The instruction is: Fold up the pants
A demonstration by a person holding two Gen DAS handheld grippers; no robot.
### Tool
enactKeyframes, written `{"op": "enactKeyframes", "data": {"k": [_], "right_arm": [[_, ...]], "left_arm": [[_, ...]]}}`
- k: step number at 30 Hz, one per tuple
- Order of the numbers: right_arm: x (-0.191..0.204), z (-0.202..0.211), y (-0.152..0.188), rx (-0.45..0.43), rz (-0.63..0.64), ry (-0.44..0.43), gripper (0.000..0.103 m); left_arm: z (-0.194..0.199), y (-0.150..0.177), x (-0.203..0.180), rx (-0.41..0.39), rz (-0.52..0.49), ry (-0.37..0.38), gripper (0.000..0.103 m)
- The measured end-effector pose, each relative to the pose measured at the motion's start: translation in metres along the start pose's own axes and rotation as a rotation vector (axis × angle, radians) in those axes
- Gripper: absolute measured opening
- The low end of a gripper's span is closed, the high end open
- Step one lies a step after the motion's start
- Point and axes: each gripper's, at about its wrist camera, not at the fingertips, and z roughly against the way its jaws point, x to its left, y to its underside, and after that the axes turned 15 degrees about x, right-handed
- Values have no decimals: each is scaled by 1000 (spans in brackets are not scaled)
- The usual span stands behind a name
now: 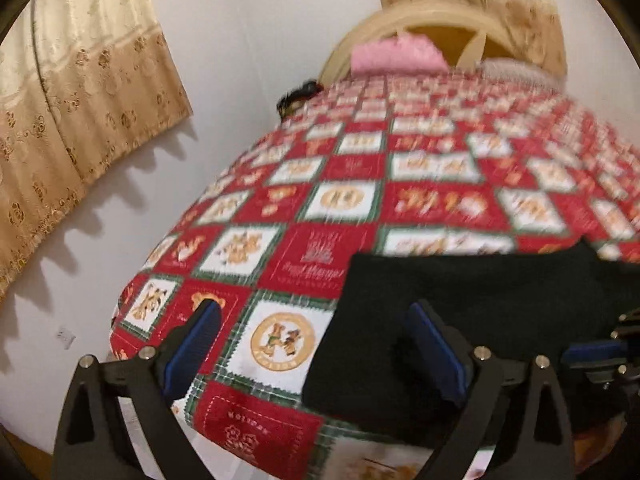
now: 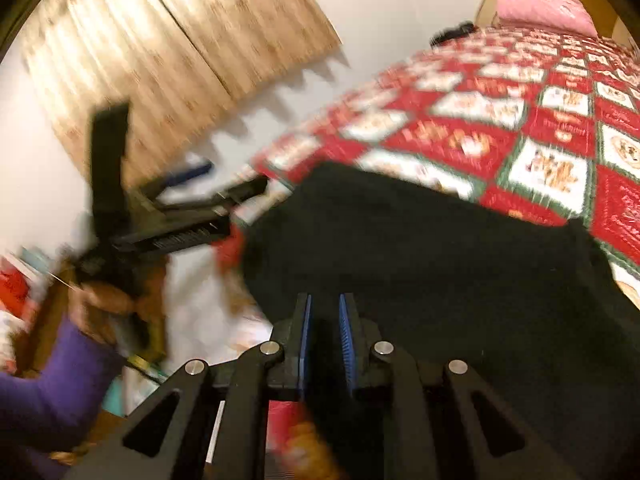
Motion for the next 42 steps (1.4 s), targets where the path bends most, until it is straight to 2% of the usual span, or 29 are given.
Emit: {"op": "enactKeyframes", "data": {"k": [2,4,9,10,11,12,13,16,19,21,23,26,27,28,29,30,32,34,36,37,40,42], "right_arm": [[6,23,8,-59,-7,36,16],[3,47,20,-113,-39,158,16],[-40,137,62,-288,-266,399,18],[-55,166,74,-334,-333,481,32],[-66,185,80,-357,-371,537,44],[-81,209,88,-385,-430,612,70],[-99,238,98,-426,-513,689,78],[-158,295,106,-441,-721,786,78],[-223,321,107,-368,-911,784,78],[-256,320,106,-290,-988,787,78],[-286,309,110,-180,-1057,845,78],[-297,293,103,-93,-1017,963,75],[-295,291,101,-67,-1012,1009,54],[-291,294,103,-64,-1021,1028,20],[-293,299,106,-77,-1025,1000,11],[-292,309,112,-99,-1033,936,7],[-282,325,120,-138,-1030,865,6],[-254,351,133,-281,-983,739,6],[-228,374,141,-411,-910,668,5],[-203,393,153,-501,-856,634,5],[-157,426,194,-659,-796,552,6],[-141,434,223,-722,-793,514,6]], "left_arm": [[14,-1,-7,-52,-1,40,98],[7,-4,-21,-58,-14,46,98],[-56,2,-44,109,9,46,98],[-65,7,-45,143,36,60,99],[-66,13,-38,106,103,93,101],[-65,15,-35,97,135,102,103],[-67,16,-33,111,153,110,103],[-68,14,-32,115,168,113,103],[-69,17,-35,94,153,104,103],[-69,18,-35,89,164,108,103],[-69,20,-35,81,161,102,103],[-71,18,-33,81,161,98,103],[-71,18,-33,81,161,98,103],[-71,17,-34,81,161,98,103],[-71,17,-34,82,161,97,103],[-71,17,-34,81,160,96,103],[-71,17,-34,81,161,95,103],[-72,17,-34,81,162,96,103],[-72,17,-34,82,164,95,103],[-72,17,-34,84,166,94,103],[-73,16,-33,90,172,91,103],[-73,16,-34,90,173,88,103]]}}
